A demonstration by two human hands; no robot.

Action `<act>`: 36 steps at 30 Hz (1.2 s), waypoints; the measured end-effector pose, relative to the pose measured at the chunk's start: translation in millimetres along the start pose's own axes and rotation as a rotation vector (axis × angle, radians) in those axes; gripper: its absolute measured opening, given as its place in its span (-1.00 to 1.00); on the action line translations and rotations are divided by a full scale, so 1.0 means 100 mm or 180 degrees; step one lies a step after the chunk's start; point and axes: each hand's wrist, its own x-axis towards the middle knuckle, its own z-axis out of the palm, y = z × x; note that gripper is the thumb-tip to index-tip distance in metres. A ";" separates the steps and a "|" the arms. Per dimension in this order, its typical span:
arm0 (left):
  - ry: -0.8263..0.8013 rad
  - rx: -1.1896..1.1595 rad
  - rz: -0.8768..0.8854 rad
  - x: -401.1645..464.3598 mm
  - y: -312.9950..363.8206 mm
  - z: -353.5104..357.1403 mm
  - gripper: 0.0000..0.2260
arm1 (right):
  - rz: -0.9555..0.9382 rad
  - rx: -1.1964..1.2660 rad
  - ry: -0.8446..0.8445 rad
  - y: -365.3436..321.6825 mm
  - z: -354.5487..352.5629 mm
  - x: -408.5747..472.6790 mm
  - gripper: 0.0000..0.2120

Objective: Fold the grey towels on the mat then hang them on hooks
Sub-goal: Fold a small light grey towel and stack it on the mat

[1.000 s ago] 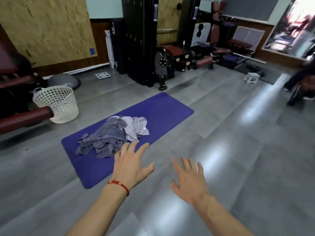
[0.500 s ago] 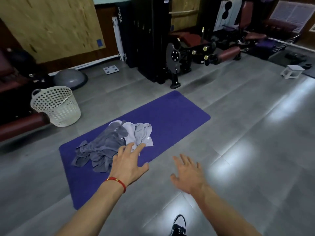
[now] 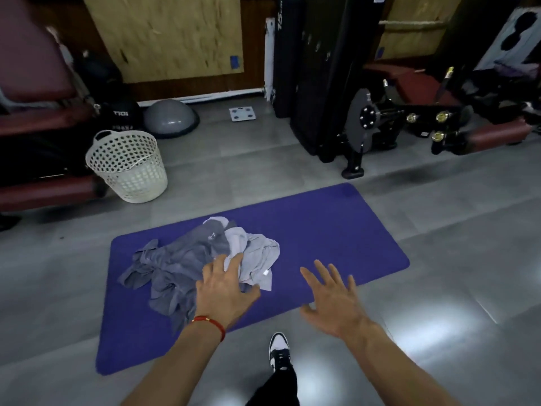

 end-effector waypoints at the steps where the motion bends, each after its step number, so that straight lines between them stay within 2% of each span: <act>1: -0.0025 -0.0163 -0.0052 0.22 0.05 0.11 -0.28 | -0.0020 0.0006 -0.0067 0.05 -0.04 0.21 -0.23; 4: -0.0156 -0.0671 -0.0141 0.74 0.16 0.33 -0.26 | -0.0072 0.0166 -0.0324 0.19 -0.17 0.71 -0.23; 12: -0.0385 -0.0291 -0.0977 1.67 0.48 0.47 -0.05 | -0.0340 0.0444 -0.0992 0.85 -0.60 2.01 -0.26; 16: -0.0332 -0.0244 -0.1474 2.07 0.49 0.90 -0.04 | -0.0640 0.0673 -0.1263 1.26 -0.41 3.08 -0.28; 20: -0.0273 -0.0137 -0.1779 2.57 0.16 1.94 0.00 | -0.0748 0.0770 -0.1446 1.60 0.42 4.20 -0.28; 23: -0.0460 0.0044 -0.2093 2.95 -0.22 3.07 0.06 | -0.0671 0.0919 -0.1539 1.85 1.39 4.92 -0.29; 26: -0.0553 0.0448 -0.2213 3.32 -0.55 4.21 0.09 | -0.0696 0.0559 -0.1526 1.99 2.50 5.62 -0.19; 28: -0.0598 0.0927 -0.2057 3.52 -0.76 4.84 0.08 | -0.0714 0.0136 -0.1555 1.95 3.23 6.11 -0.10; 30: -0.0491 0.1522 -0.1490 3.70 -1.09 5.34 0.07 | -0.0794 -0.0005 -0.1491 1.75 3.86 6.63 -0.03; 33: -0.0275 0.2088 -0.0734 3.95 -1.80 5.79 0.01 | -0.1222 0.0013 -0.0767 1.30 4.47 7.40 -0.01; 35: -0.0099 0.2391 -0.0410 4.13 -2.20 5.93 -0.18 | -0.1271 0.0065 -0.0223 0.99 4.63 7.90 -0.10; 36: -0.0072 0.2480 -0.0354 4.19 -2.32 5.99 -0.25 | -0.1177 0.0157 -0.0132 0.87 4.67 8.12 -0.17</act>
